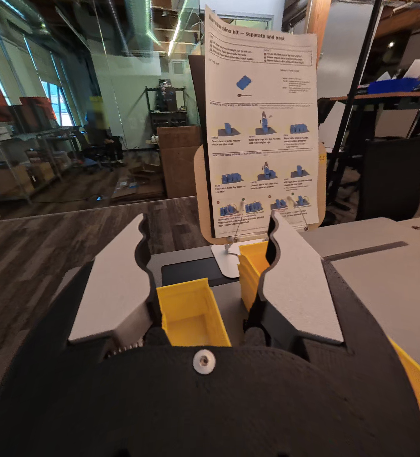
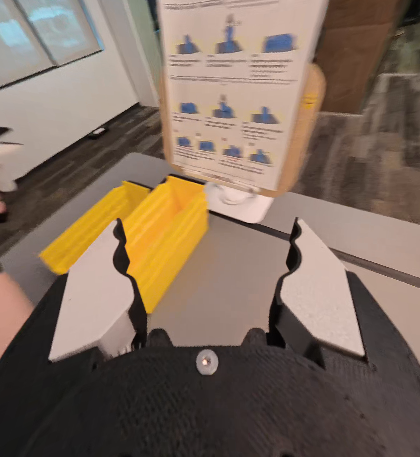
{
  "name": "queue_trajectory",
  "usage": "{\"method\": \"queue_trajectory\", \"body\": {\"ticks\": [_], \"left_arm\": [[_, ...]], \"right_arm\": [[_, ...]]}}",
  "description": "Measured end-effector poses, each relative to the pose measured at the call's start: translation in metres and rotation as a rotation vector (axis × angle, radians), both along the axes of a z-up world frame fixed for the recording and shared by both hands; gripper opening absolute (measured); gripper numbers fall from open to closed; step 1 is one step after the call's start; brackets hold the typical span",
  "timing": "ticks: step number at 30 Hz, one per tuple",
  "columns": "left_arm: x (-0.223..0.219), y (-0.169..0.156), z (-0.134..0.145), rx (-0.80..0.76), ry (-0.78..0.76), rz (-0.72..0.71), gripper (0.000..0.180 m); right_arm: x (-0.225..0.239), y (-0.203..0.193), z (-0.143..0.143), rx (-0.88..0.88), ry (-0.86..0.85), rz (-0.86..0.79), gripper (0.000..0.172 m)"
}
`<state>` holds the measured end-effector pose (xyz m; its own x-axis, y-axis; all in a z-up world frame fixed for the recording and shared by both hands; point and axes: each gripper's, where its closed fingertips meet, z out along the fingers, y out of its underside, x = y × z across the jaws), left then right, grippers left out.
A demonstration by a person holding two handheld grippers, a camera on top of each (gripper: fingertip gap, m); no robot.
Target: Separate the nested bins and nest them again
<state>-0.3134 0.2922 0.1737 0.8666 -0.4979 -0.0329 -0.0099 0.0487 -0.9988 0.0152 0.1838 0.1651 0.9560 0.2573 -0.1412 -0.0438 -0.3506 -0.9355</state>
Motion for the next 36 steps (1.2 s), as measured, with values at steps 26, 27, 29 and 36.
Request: {"method": "queue_trajectory", "body": {"ticks": [26, 27, 29, 36], "left_arm": [[0.014, -0.049, -0.017, -0.213, -0.036, -0.278, 0.092], [0.013, -0.049, -0.016, -0.215, -0.045, -0.285, 0.091], [0.013, -0.051, -0.017, -0.223, -0.048, -0.297, 0.09], [0.011, -0.053, -0.015, -0.223, -0.057, -0.296, 0.089]], "right_arm": [[-0.178, 0.087, -0.214, -1.107, -0.171, -0.254, 0.116], [-0.177, 0.086, -0.214, -1.118, -0.166, -0.256, 0.115], [-0.177, 0.085, -0.214, -1.139, -0.158, -0.26, 0.114], [-0.177, 0.078, -0.211, -1.186, -0.157, -0.261, 0.113]]}}
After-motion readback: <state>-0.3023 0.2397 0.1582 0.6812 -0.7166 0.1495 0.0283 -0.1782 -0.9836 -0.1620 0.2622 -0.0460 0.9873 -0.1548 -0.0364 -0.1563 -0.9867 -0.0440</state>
